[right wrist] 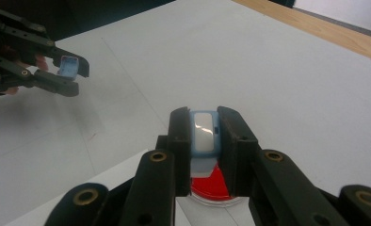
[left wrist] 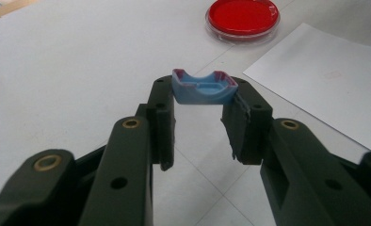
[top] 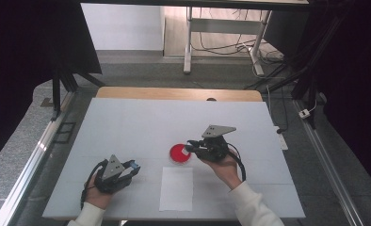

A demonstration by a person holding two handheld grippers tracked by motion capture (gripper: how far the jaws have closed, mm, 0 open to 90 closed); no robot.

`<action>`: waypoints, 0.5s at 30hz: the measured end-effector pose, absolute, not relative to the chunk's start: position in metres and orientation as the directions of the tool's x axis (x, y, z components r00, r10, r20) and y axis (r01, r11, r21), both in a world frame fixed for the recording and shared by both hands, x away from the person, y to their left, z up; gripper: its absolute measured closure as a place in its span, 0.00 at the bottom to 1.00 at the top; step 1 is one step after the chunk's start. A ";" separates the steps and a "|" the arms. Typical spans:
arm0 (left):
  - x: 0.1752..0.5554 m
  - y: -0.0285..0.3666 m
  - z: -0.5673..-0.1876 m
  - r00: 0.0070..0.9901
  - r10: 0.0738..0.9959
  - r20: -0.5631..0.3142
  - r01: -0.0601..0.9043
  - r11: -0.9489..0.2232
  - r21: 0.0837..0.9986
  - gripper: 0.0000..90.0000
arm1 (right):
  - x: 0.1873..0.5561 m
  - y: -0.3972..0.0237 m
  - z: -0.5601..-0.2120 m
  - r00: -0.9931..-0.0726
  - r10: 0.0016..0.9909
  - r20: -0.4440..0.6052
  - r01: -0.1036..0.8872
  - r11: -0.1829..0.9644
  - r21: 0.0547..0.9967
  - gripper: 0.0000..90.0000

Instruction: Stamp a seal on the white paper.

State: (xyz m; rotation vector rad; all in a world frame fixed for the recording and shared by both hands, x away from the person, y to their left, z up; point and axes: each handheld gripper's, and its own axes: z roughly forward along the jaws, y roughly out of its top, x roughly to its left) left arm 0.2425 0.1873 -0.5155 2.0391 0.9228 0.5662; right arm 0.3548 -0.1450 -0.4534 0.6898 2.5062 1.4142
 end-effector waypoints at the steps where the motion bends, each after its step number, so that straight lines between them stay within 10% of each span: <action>1: 0.242 0.187 -0.516 0.632 0.773 0.066 0.409 -0.404 0.818 0.72 | 0.354 -0.145 -0.454 -0.876 0.478 0.067 0.305 0.440 0.845 0.84; 15: 0.242 0.188 -0.515 0.633 0.772 0.066 0.408 -0.404 0.819 0.72 | 0.341 -0.145 -0.457 -0.886 0.460 0.063 0.297 0.456 0.839 0.84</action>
